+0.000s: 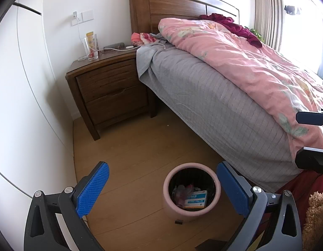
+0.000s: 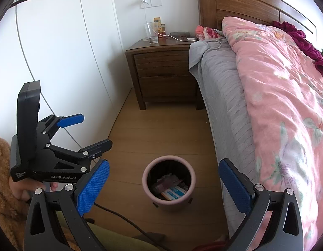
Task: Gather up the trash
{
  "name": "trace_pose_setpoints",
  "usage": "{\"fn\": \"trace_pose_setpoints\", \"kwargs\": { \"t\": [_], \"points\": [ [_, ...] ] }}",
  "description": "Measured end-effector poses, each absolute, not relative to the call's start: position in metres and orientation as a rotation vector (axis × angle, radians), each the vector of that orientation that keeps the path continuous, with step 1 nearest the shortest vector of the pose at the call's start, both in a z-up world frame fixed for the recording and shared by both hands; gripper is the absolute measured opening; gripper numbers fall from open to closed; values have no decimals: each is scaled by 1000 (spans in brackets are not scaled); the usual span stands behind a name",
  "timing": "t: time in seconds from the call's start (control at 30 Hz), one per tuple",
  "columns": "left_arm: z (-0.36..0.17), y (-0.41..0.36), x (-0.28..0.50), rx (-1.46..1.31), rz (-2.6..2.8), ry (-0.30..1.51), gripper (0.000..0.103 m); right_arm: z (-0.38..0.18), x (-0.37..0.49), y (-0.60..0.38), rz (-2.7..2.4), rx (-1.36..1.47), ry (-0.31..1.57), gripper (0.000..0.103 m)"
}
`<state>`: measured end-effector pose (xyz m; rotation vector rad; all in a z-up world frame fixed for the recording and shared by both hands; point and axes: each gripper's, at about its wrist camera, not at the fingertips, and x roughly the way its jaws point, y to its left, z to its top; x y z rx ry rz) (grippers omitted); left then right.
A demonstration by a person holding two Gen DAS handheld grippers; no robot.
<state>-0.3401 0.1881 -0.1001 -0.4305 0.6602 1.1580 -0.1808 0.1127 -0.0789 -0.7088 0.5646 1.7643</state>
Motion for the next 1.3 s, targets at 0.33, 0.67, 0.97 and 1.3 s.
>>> {"fn": "trace_pose_setpoints", "kwargs": {
  "t": [0.33, 0.67, 0.97, 1.3],
  "points": [
    [-101, 188, -342, -434, 1165, 647, 103, -80, -181, 112, 1764, -709, 563, 103],
    [-100, 184, -339, -418, 1174, 649, 103, -79, -182, 111, 1768, -714, 557, 103],
    [-99, 181, -332, -354, 1204, 688, 103, -79, -182, 110, 1769, -716, 556, 103],
    [-97, 185, -339, -422, 1146, 632, 103, -78, -182, 109, 1770, -722, 551, 103]
  ]
}}
